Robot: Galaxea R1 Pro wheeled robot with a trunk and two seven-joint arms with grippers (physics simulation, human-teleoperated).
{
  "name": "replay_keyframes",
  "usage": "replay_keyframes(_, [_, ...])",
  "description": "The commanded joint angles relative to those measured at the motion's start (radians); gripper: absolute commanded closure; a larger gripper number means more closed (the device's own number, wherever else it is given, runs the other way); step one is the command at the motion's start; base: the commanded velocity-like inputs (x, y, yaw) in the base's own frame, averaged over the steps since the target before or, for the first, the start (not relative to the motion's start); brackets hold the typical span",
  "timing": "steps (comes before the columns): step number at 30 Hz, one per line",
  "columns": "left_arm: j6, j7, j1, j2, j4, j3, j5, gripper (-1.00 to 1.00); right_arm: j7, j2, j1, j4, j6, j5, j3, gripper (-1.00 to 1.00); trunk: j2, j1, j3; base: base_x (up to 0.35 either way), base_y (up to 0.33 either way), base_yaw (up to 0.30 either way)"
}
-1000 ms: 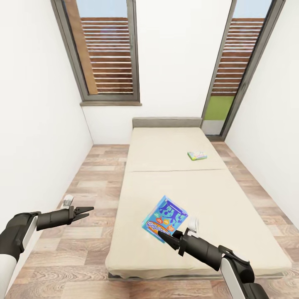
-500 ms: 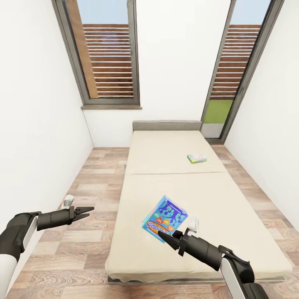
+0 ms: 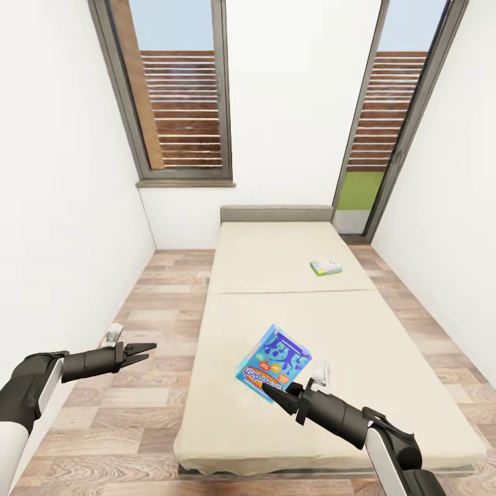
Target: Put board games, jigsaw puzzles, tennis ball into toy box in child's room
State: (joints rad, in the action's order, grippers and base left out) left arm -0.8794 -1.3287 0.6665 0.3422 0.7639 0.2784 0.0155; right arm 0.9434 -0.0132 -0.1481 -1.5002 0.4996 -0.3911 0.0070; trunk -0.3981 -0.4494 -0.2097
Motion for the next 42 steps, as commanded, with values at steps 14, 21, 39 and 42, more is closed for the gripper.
replay_keyframes(14, [-0.010,-0.001,0.001,0.000,0.000,-0.001,0.001,-1.00,-0.002,-0.001,-0.001,0.011,0.008,-0.008,0.000,1.00,-0.002,-0.001,0.021,0.000,0.000,0.000])
replay_keyframes(21, [-0.010,0.000,0.000,-0.002,0.000,-0.001,0.001,-1.00,-0.002,-0.001,-0.001,0.013,0.008,-0.008,0.000,1.00,-0.002,-0.001,0.033,0.000,0.000,0.000])
replay_keyframes(39, [-0.009,0.013,0.000,-0.004,0.000,-0.002,0.000,-1.00,-0.002,-0.001,-0.001,0.019,0.008,-0.008,-0.001,1.00,-0.002,-0.001,0.062,0.000,0.000,0.000])
replay_keyframes(42, [-0.009,0.014,0.001,-0.005,0.000,-0.002,0.001,-1.00,-0.002,-0.001,-0.001,0.021,0.008,-0.009,-0.001,1.00,-0.002,-0.001,0.067,0.000,0.000,0.000])
